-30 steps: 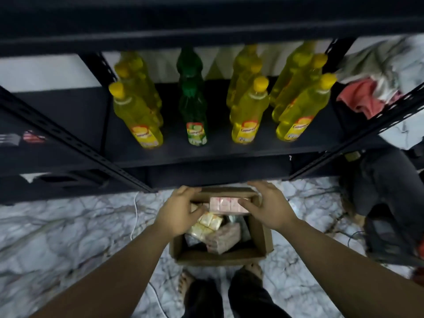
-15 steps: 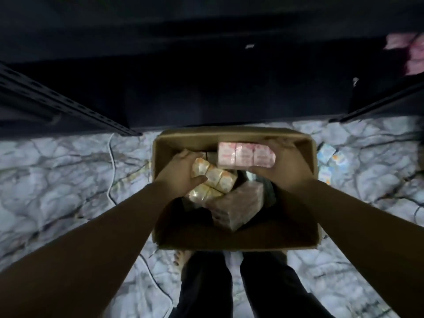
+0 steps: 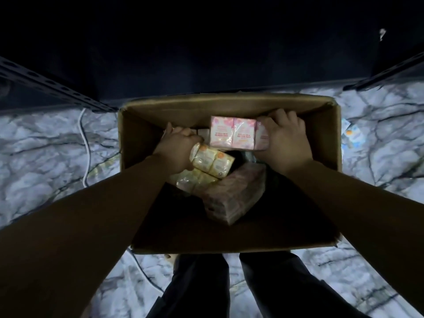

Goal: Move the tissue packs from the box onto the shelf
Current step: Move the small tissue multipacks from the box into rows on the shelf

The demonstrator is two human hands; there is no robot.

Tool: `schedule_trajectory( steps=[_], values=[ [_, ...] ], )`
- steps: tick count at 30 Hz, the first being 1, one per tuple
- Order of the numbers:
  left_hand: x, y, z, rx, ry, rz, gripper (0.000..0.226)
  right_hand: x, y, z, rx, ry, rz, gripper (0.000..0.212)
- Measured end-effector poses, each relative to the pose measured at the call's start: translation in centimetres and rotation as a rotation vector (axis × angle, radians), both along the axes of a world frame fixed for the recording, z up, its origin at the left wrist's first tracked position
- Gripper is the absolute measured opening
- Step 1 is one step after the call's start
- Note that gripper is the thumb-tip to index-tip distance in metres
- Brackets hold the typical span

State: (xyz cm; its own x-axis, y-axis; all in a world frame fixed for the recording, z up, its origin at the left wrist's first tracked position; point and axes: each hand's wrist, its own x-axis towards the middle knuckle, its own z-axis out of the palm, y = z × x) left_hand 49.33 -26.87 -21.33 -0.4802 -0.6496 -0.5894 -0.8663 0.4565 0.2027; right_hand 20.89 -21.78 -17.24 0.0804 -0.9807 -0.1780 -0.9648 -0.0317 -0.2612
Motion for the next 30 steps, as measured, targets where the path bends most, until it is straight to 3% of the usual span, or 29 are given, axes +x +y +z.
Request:
schedule_trajectory(
  steps=[5,12,22,30],
  values=[
    [0.1,0.6,1.0,-0.15,0.093,-0.042,0.068,0.1,0.7,0.9,0.057,-0.076,-0.041,0.068],
    [0.2,2.2,7.9,-0.262,0.102,-0.091,0.075,0.3,2.7,7.6,0.11,-0.2,-0.108,0.07],
    [1.9,5.2,29.0,-0.206,0.159,0.165,0.074,-0.4,5.0,27.7,0.031,-0.365,-0.145,0.072],
    [4.0,7.9,45.9,-0.251,0.236,0.226,0.075,-0.7,6.7,43.9,-0.021,-0.391,-0.118,0.074]
  ],
)
